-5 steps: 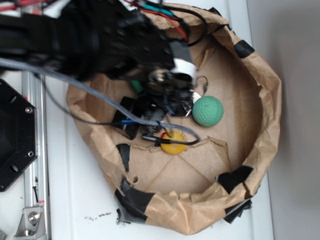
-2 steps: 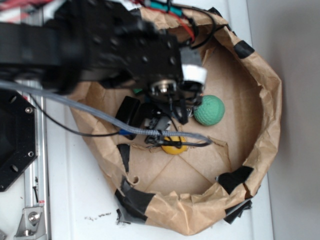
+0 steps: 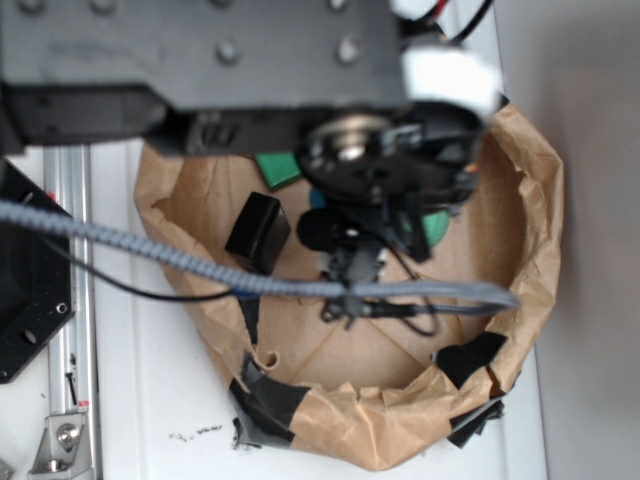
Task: Grab the blue ball.
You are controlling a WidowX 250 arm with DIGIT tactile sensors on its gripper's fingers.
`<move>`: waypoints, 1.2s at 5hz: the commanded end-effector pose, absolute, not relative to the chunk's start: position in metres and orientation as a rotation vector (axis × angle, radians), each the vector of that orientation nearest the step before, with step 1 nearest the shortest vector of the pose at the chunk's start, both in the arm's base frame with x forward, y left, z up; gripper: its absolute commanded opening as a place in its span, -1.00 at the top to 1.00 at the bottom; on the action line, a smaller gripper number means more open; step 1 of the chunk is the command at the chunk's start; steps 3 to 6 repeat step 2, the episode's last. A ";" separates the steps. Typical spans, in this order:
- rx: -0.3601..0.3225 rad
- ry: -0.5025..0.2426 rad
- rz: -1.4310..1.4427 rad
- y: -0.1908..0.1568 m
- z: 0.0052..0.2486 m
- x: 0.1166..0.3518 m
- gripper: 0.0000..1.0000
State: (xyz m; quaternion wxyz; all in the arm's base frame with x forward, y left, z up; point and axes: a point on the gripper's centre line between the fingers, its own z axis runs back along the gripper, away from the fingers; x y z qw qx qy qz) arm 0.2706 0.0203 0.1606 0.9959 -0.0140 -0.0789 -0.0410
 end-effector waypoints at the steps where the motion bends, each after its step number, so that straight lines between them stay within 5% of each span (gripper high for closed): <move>1: -0.025 -0.146 0.222 0.010 0.169 0.270 1.00; 6: -0.036 -0.161 0.254 0.010 0.168 0.266 1.00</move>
